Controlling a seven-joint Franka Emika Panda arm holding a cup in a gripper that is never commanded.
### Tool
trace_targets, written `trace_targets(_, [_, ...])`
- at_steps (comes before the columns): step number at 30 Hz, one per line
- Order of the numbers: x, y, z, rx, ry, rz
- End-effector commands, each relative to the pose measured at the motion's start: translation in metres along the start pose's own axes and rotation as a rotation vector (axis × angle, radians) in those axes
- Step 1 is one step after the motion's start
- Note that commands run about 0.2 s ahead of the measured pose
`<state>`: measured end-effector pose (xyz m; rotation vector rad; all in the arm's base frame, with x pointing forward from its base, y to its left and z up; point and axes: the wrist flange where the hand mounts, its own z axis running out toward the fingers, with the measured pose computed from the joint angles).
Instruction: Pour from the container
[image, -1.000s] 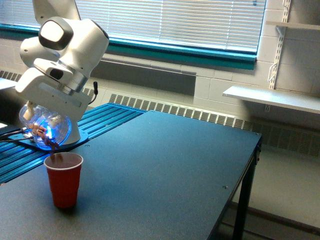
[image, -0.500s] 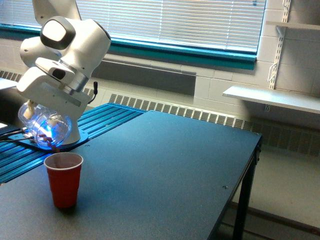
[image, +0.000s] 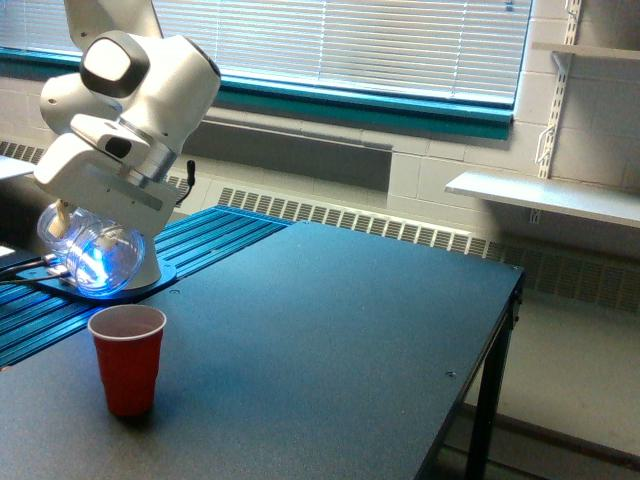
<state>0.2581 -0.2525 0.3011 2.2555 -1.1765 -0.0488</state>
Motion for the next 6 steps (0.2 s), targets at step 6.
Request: trace_targets(6, [0.0014,0.0005,-0.0124,0.062,0.026,0.013])
